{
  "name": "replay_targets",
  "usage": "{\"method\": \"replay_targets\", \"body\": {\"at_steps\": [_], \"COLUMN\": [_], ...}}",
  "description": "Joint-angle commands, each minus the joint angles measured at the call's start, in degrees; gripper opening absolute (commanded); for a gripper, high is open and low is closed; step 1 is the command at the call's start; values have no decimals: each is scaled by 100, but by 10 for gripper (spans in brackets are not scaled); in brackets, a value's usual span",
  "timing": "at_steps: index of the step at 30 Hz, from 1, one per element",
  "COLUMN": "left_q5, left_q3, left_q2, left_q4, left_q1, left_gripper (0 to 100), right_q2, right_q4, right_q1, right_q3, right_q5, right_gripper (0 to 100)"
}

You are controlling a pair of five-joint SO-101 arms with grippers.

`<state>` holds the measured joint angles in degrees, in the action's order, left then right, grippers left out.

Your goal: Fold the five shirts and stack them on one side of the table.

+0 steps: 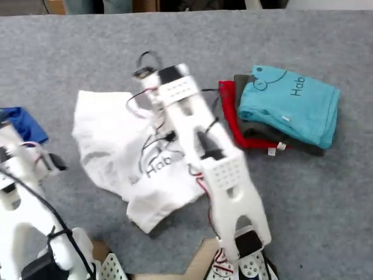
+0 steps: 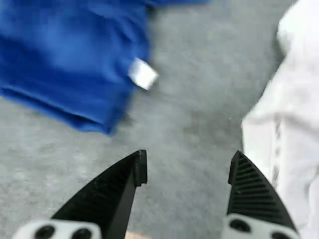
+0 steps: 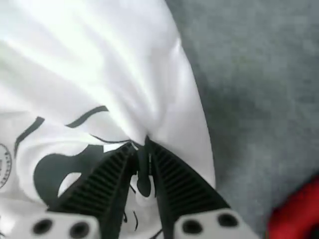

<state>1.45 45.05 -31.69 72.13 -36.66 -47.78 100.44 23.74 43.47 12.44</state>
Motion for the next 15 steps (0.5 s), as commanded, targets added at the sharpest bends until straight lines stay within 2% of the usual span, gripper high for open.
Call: {"method": "replay_targets", "body": {"at_steps": [1,8,12,15], "left_q5": [-62,-237,-853,-1011], "left_q3": [-136,-725,-699,-356], "left_q2": [-18,-167,-141,-141], "left_q4": [299,853,712,176], "left_q1": [927,3433,5015,5877], "left_gripper": [279,279,279,279], "right_q2": [1218,2246,2615,2782], "right_q4": [53,-325,-273,-273], "right_q1": [-519,-642,-782,-1055], "right_q3": [-690,-1262,-804,-347], "right_q5": [-62,-44,-53,-53], "right_gripper": [12,40,264,421]}}
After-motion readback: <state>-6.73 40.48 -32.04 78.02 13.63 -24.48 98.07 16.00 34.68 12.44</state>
